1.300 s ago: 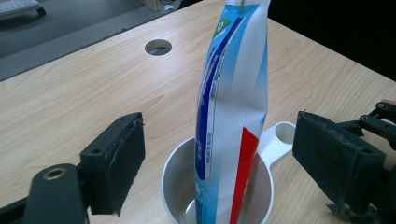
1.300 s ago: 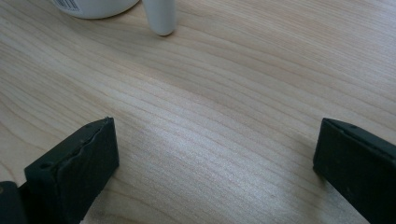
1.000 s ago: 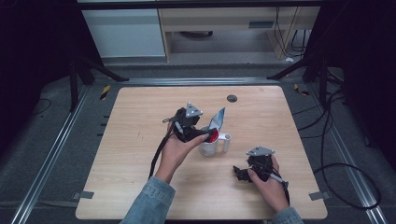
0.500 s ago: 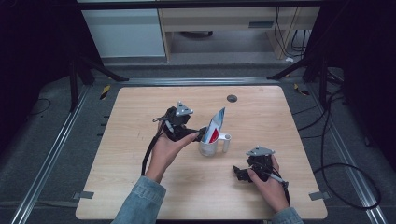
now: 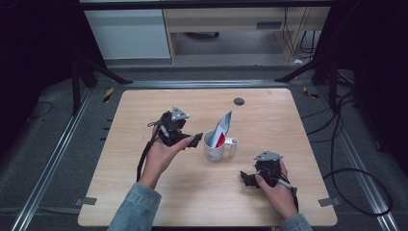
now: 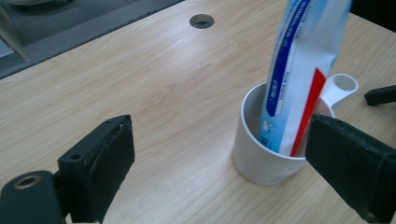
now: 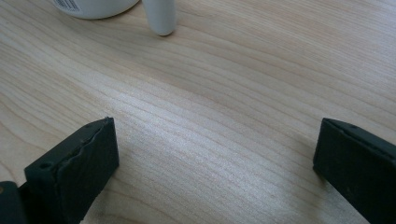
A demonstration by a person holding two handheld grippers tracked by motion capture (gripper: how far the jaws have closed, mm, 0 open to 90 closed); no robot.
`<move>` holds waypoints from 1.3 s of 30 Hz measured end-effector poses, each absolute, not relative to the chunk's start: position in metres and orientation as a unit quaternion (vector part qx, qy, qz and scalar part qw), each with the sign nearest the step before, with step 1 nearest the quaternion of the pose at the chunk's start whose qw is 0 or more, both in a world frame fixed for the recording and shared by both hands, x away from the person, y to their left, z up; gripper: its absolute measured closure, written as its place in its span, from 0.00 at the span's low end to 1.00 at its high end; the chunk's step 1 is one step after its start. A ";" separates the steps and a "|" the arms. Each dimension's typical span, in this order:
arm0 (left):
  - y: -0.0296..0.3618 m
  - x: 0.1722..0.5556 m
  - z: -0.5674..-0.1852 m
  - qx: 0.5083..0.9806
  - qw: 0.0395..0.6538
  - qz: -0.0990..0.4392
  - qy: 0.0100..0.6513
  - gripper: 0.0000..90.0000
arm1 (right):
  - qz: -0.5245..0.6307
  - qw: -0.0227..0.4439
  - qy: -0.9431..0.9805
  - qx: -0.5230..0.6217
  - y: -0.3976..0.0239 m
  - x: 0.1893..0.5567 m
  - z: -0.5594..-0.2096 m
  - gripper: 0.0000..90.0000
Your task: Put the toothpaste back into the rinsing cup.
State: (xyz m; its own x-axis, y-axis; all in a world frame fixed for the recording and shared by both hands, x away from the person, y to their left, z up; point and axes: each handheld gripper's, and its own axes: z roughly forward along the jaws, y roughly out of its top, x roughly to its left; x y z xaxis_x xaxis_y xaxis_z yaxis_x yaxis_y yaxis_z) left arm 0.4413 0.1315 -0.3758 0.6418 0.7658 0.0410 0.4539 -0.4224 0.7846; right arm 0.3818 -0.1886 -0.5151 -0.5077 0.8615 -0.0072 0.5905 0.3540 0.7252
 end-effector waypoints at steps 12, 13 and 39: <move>0.158 0.441 -0.377 0.807 0.386 0.212 0.394 0.08 | 0.342 0.198 0.798 0.455 -0.188 0.382 -0.515 0.00; 0.159 0.441 -0.377 0.807 0.384 0.212 0.395 0.08 | 0.341 0.198 0.798 0.455 -0.189 0.382 -0.515 0.00; 0.220 0.439 -0.396 0.793 0.362 0.222 0.438 0.05 | 0.341 0.198 0.798 0.455 -0.188 0.382 -0.515 0.00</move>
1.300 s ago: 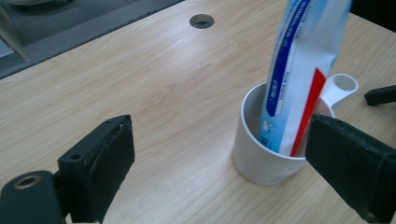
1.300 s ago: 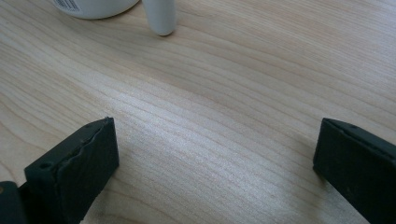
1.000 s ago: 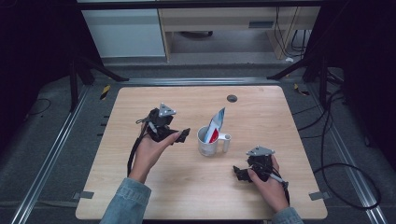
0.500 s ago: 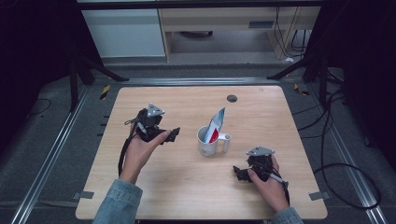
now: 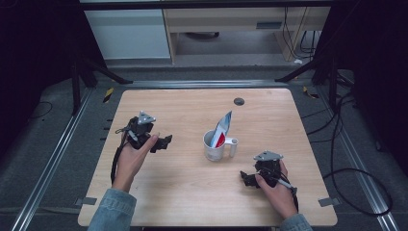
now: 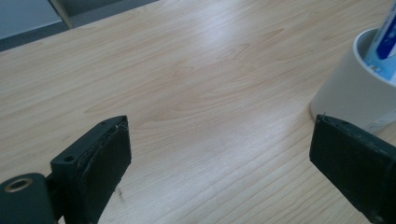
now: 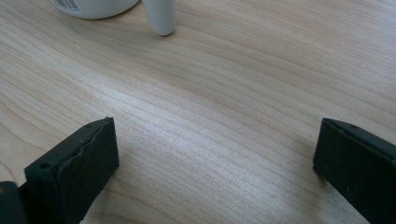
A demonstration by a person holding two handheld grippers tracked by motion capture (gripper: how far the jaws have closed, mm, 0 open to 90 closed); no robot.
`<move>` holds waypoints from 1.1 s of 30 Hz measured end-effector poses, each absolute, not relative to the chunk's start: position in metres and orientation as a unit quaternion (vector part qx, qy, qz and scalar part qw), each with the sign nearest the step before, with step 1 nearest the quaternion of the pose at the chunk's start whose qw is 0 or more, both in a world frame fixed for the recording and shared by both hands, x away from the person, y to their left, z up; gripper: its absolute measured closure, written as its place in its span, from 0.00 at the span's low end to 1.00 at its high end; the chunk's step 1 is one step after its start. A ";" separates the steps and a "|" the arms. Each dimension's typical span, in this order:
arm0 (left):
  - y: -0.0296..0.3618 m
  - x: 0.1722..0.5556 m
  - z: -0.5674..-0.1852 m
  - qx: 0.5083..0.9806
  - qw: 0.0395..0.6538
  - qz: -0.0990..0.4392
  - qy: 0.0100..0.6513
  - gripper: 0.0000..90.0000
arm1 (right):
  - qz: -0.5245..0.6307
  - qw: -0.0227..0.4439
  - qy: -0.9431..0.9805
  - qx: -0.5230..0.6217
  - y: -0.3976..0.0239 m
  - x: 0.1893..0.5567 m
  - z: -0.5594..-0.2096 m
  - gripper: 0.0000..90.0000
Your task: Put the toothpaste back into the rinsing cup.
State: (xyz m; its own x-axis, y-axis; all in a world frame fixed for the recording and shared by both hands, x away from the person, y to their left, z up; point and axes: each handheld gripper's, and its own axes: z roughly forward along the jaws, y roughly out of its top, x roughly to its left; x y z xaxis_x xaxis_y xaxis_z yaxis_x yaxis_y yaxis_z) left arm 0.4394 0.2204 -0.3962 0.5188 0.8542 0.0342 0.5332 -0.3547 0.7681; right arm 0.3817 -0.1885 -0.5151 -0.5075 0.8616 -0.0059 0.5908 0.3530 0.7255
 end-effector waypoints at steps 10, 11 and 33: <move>0.242 0.441 -0.415 0.796 0.324 0.227 0.459 0.06 | 0.341 0.198 0.798 0.455 -0.188 0.382 -0.515 0.00; 0.244 0.441 -0.418 0.796 0.321 0.227 0.461 0.06 | 0.341 0.198 0.798 0.455 -0.188 0.382 -0.515 0.00; 0.288 0.443 -0.474 0.779 0.291 0.231 0.504 0.06 | 0.341 0.198 0.798 0.455 -0.188 0.382 -0.515 0.00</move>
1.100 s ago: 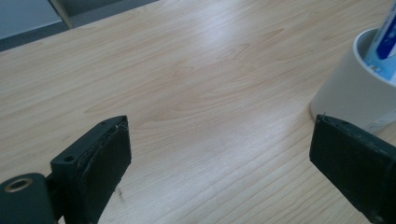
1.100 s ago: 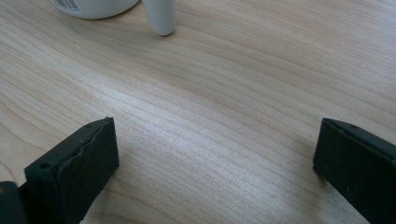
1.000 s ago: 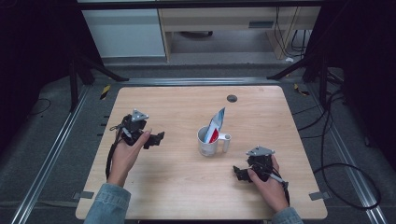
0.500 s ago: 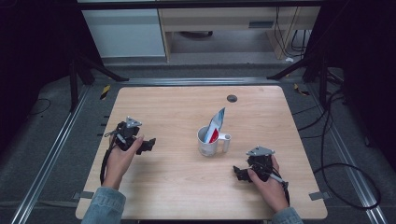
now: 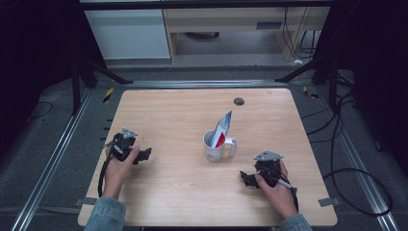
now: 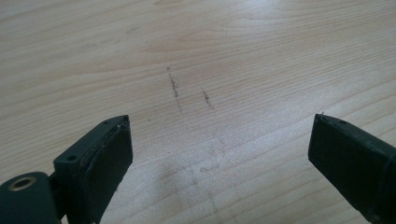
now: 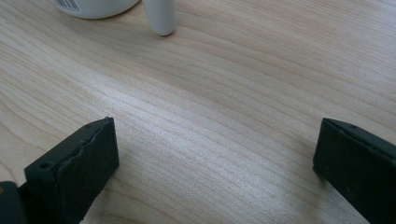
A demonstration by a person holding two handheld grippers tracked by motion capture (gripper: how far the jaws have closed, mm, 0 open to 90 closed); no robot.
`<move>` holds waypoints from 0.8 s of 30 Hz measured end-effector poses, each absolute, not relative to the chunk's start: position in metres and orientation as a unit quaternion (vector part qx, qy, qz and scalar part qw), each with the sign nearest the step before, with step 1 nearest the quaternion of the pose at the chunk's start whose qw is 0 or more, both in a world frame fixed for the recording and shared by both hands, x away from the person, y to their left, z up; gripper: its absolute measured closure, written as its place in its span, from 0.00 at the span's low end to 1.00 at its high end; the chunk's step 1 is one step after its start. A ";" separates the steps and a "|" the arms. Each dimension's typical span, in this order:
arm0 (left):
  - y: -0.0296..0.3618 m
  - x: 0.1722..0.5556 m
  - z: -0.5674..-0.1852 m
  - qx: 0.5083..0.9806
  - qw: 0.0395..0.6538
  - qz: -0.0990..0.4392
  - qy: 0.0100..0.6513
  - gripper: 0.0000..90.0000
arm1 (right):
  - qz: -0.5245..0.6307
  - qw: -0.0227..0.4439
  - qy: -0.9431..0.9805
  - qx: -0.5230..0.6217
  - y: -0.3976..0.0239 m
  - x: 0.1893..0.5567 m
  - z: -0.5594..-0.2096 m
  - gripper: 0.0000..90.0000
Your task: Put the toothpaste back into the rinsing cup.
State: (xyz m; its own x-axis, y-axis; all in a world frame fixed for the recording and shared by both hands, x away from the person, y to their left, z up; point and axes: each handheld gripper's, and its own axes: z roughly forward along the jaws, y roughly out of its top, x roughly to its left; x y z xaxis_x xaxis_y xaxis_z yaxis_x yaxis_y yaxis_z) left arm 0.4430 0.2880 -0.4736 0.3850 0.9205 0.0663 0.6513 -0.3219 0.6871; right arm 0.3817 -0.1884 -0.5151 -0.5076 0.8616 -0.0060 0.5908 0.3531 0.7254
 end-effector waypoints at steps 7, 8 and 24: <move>0.285 0.448 -0.488 0.783 0.289 0.219 0.505 0.07 | 0.341 0.198 0.798 0.455 -0.188 0.382 -0.515 0.00; 0.285 0.449 -0.489 0.783 0.291 0.217 0.505 0.06 | 0.341 0.198 0.798 0.455 -0.188 0.382 -0.515 0.00; 0.281 0.457 -0.509 0.774 0.316 0.220 0.502 0.00 | 0.340 0.200 0.796 0.460 -0.187 0.382 -0.515 0.00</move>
